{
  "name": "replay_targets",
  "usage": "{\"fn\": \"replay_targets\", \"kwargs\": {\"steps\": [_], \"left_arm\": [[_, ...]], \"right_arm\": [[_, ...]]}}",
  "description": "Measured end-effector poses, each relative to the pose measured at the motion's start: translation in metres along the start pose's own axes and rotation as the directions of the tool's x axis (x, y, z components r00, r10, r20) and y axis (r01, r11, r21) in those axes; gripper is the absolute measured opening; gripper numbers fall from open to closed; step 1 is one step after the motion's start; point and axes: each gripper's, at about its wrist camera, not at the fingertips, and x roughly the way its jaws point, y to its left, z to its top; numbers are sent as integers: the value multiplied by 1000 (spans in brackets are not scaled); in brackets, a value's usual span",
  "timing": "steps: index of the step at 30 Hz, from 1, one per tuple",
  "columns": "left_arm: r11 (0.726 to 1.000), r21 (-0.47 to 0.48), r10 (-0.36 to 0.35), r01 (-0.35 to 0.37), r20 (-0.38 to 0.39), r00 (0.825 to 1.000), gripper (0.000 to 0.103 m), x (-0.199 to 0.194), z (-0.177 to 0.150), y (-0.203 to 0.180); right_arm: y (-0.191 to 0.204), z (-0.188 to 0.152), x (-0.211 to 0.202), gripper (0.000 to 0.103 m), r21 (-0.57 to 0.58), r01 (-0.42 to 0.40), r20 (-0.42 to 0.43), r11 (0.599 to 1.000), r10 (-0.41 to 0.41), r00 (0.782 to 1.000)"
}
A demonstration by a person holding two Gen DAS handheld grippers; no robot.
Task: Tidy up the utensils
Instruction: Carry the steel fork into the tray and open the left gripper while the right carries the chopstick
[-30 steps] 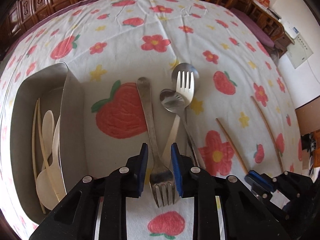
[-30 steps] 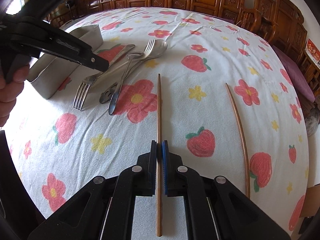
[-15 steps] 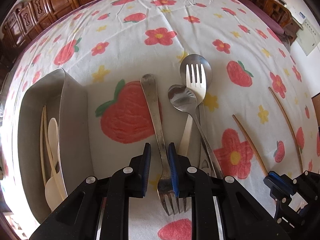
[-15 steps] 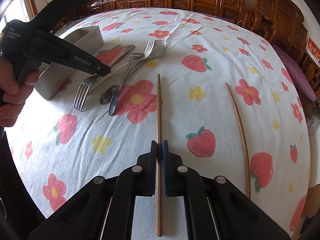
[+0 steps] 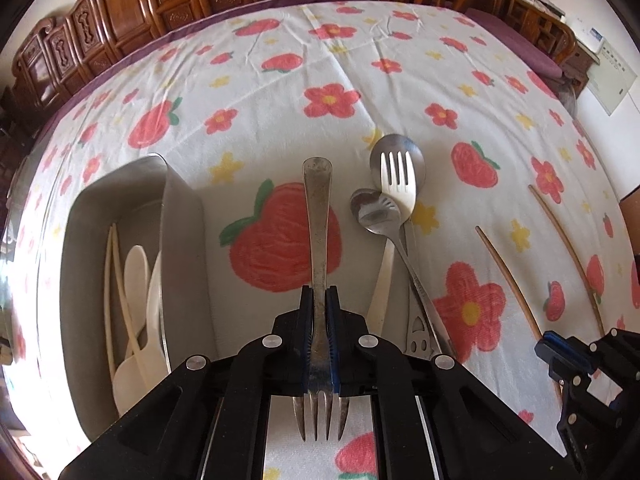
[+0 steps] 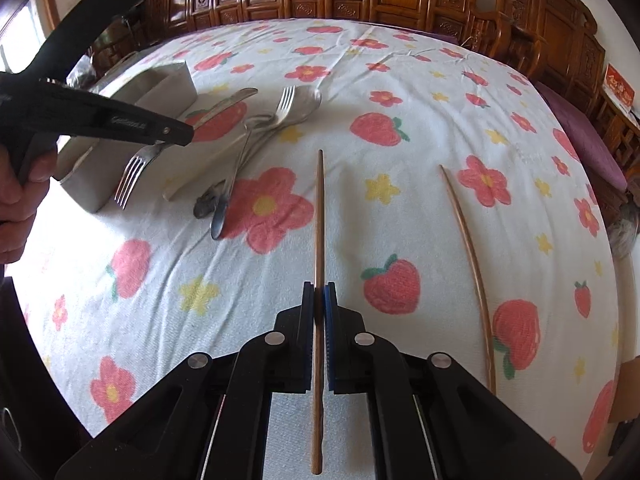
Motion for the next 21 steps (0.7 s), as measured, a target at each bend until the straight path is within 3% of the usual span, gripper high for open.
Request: {"fn": "replay_targets", "kwargs": {"steps": [9, 21], "left_arm": [[999, 19, -33, 32, 65, 997, 6, -36, -5, 7], [1000, -8, -24, 25, 118, 993, 6, -67, -14, 50]], "right_arm": [[9, 15, -27, 6, 14, -47, 63, 999, 46, 997], [31, 31, -56, 6, -10, -87, 119, 996, 88, 989]]}}
